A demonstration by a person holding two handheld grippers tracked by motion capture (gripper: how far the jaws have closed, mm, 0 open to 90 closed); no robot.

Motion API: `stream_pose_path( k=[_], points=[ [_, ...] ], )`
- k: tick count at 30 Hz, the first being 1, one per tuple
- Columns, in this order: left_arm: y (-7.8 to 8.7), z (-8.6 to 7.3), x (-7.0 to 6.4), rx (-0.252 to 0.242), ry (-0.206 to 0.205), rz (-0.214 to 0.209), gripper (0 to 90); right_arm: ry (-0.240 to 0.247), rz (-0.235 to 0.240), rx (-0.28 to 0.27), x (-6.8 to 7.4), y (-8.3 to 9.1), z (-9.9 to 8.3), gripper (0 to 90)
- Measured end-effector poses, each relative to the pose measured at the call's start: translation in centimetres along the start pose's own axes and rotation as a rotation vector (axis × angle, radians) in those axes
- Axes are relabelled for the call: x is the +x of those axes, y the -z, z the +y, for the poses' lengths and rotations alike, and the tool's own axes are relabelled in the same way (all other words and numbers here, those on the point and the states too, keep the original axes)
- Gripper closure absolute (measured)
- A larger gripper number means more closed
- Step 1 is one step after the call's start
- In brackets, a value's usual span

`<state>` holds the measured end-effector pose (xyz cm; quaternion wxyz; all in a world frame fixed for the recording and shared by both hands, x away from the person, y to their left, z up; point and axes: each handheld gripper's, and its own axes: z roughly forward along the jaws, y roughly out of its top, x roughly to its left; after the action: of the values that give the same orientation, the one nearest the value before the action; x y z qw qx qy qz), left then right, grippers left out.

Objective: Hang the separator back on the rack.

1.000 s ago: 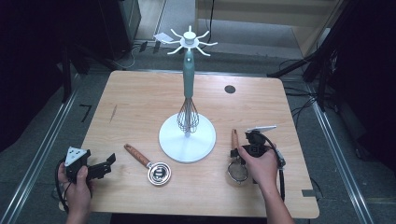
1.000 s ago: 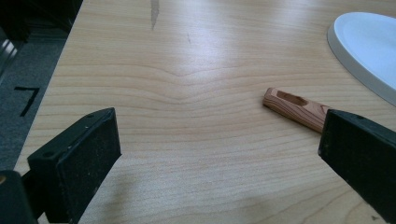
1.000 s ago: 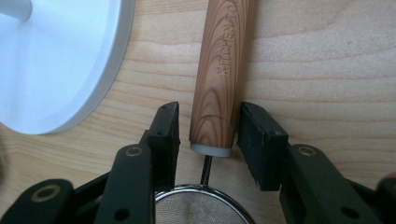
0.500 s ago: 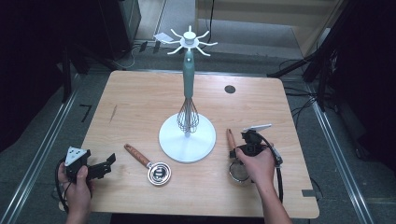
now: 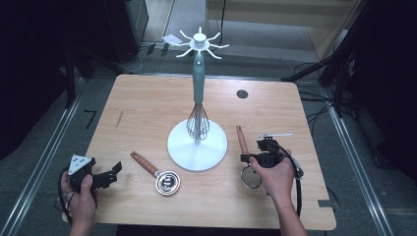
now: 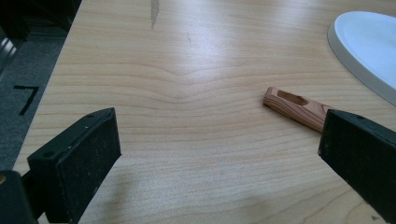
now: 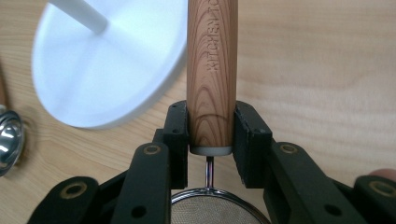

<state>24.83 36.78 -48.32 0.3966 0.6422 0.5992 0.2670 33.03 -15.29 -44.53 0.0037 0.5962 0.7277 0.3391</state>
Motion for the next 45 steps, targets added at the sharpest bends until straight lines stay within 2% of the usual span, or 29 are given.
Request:
stream_pose_path(
  k=[2,4,6,11,16,17,19,25,31,45],
  points=[
    [0.0,0.0,0.0,-0.001,-0.001,-0.001,0.0,0.009,0.003,-0.037,0.2,0.5,-0.1,70.7],
    [0.0,0.0,0.0,-0.001,-0.002,0.000,0.0,0.048,0.023,-0.086,0.4,0.9,-0.1,70.7],
    [0.0,0.0,0.0,0.000,-0.003,0.000,0.0,0.054,0.033,-0.137,0.6,1.5,0.0,70.7],
    [0.0,0.0,0.0,0.000,-0.003,0.000,0.0,0.107,0.104,-0.265,1.1,2.6,-0.1,70.7],
    [0.0,0.0,0.0,-0.001,-0.003,0.000,0.0,0.150,0.114,-0.348,1.9,3.4,-0.1,70.7],
    [0.0,0.0,0.0,0.000,-0.004,-0.001,0.0,0.162,0.114,-0.379,2.1,3.7,-0.1,70.7],
    [0.0,0.0,0.0,-0.001,-0.003,-0.001,0.0,0.168,0.116,-0.387,2.2,3.8,0.0,70.7],
    [0.0,0.0,0.0,-0.001,-0.003,-0.001,0.0,0.219,0.134,-0.460,2.8,4.7,0.2,70.7],
    [0.0,0.0,0.0,0.000,-0.006,0.000,0.0,0.271,0.152,-0.506,3.5,5.5,0.4,70.7],
    [0.0,0.0,0.0,-0.002,-0.004,-0.001,0.0,0.344,0.161,-0.609,5.1,7.1,1.2,70.7]
  ],
)
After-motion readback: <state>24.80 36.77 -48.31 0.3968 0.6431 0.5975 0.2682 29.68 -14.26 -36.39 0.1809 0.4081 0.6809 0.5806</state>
